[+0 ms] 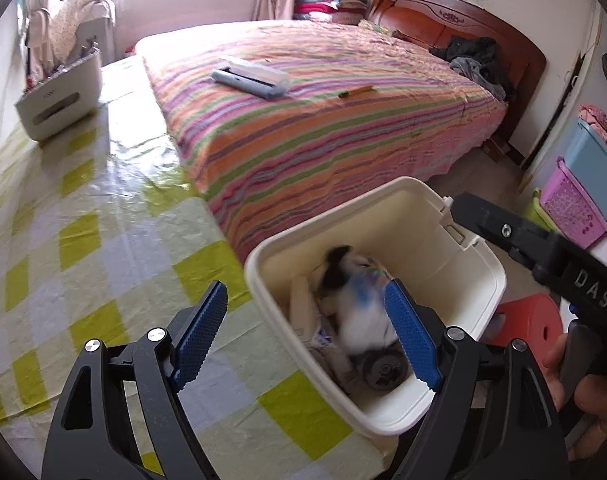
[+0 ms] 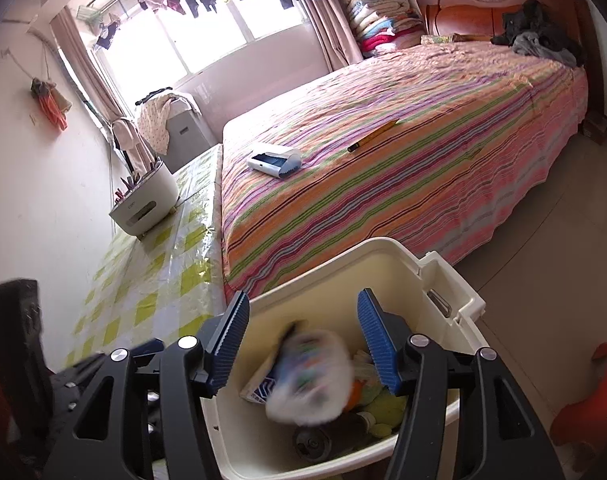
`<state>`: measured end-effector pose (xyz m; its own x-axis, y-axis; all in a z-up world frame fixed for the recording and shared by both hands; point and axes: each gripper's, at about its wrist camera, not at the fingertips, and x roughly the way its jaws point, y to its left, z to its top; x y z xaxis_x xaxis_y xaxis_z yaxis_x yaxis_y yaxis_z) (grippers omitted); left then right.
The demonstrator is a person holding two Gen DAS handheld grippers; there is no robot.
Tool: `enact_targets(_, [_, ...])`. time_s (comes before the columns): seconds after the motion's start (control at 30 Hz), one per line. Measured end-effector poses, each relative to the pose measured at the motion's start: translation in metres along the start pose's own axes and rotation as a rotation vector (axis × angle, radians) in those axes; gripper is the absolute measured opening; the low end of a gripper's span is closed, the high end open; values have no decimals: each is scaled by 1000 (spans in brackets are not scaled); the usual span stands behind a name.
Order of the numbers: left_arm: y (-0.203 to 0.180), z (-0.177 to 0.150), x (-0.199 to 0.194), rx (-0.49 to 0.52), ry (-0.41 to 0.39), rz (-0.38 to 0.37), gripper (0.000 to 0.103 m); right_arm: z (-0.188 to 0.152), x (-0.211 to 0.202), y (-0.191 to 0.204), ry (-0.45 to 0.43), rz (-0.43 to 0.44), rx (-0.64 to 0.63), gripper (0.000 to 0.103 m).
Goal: Collect trash
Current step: 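Lower the fluffy ball and blister pack into the bin and open both tools, then withdraw both open tools from the bin back over the table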
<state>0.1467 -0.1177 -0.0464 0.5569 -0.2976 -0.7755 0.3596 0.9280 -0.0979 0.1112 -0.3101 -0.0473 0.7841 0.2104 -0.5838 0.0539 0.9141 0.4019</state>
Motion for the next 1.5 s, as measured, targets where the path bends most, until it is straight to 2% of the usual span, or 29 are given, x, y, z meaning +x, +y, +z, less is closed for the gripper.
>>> enact_targets(0.17, [10,-16,-36,-16,-67,118,81,-21,-17,19,-15,-38,-57,55])
enact_targets(0.27, [20,-31,-60,-54,-106,177,82,-33,-35,33,-53,-80,-100,62])
enact_targets(0.53, [38,-71,-115,-98,-151,265,84,-66,-70,76,-62,-90,-167,64])
enact_targets(0.7, [44,-92,-144,-97,-170,279,87,-85,-86,102,-55,-93,-212,68])
enact_targets(0.97, [59,-115,-173,-126,-182,300,89,-99,-98,130,-57,-88,-259,69])
enact_targets(1.5, [80,-115,-172,-151,-151,318,89,-94,-78,147,-13,-87,-286,70])
